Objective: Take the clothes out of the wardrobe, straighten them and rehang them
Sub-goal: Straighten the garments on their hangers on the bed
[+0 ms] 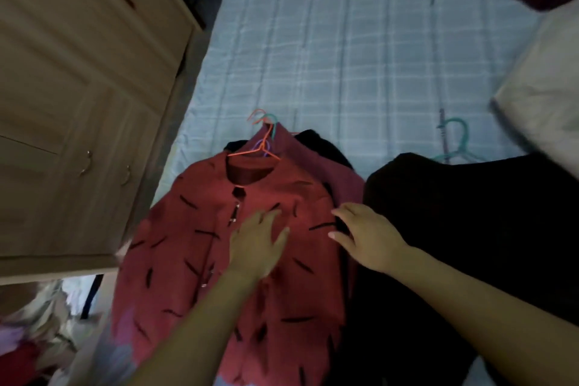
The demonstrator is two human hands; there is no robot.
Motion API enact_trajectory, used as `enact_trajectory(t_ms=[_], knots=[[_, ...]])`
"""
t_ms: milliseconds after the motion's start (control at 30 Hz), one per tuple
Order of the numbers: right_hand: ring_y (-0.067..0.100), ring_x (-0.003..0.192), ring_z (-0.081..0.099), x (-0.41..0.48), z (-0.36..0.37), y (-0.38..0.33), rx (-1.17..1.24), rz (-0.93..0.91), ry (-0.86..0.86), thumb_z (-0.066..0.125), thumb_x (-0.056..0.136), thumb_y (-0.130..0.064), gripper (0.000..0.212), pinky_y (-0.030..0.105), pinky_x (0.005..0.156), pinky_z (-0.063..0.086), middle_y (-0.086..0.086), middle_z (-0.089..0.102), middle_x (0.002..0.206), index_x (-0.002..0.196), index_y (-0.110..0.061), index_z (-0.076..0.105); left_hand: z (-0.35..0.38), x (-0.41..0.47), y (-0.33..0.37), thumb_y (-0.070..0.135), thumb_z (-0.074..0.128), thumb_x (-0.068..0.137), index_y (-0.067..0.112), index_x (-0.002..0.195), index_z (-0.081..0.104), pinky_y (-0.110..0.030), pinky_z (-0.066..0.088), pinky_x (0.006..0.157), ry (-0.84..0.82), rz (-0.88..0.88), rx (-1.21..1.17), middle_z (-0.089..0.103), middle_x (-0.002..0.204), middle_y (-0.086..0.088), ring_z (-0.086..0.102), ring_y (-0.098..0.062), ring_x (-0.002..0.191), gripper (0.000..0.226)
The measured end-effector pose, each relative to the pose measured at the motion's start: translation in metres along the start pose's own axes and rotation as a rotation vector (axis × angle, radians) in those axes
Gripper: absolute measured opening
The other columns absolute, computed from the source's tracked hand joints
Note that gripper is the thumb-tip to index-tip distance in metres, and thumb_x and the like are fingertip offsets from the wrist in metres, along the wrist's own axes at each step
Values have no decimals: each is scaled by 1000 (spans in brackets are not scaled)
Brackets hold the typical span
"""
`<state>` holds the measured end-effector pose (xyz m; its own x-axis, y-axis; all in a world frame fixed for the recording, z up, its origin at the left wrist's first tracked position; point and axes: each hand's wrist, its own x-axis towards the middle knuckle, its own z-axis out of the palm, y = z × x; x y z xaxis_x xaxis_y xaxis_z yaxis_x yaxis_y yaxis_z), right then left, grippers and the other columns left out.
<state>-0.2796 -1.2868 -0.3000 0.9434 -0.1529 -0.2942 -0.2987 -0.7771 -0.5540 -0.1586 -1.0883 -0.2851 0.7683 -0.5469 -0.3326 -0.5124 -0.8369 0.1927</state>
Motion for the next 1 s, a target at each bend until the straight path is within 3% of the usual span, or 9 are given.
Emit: enact_trajectory(t_ms=[100,233,400,533,633,733,800,1000], knots=[[27,128,38,52,26,-24,-6,95,-7,48,92,-46,56,41,101,39,8,38,143,137,-16,41,-16,51,-95,61,25,78,21,127,55,-47,45,94,3,40,71,56,129,-8,53,-31,118,70],[32,133,31,128,45,-35,0,240,49,51,91,-43,61,45,106,33,15,32,147,141,-12,36,-35,123,-185,47,43,86,17,130,54,-48,39,101,28,13,34,49,137,-13,46,-33,125,54],[34,130,36,185,68,-30,76,415,16,52,90,-44,68,48,105,34,16,35,145,144,-10,29,-19,188,-224,38,46,94,15,135,46,-47,39,99,-13,47,-85,46,136,-14,44,-34,122,47],[36,116,49,199,80,-39,122,447,169,53,91,-33,52,49,96,41,18,51,129,135,-8,42,-6,214,-230,41,40,97,19,139,41,-46,39,98,-134,44,-67,50,132,-14,45,-34,120,47],[32,105,57,190,76,-55,158,378,294,55,91,-26,37,43,89,46,13,60,116,125,-11,53,-13,207,-230,40,45,95,14,123,55,-47,44,87,-37,99,-122,57,110,-18,52,-38,102,39],[24,99,60,161,64,-78,201,286,361,57,91,-23,29,32,87,46,7,64,109,119,-14,59,-31,180,-230,52,35,88,14,111,61,-44,47,81,35,151,-229,62,93,-13,56,-34,87,51],[18,99,60,139,56,-95,232,247,353,60,90,-21,27,26,86,44,3,65,109,117,-17,61,-44,153,-232,52,35,87,18,108,62,-42,46,81,34,185,-265,64,92,-7,58,-29,86,48],[7,100,60,80,34,-131,317,225,363,63,87,-27,26,26,89,47,-10,65,108,113,-28,64,-83,73,-229,52,46,82,25,101,65,-37,47,83,68,167,-390,65,97,8,60,-16,92,38]])
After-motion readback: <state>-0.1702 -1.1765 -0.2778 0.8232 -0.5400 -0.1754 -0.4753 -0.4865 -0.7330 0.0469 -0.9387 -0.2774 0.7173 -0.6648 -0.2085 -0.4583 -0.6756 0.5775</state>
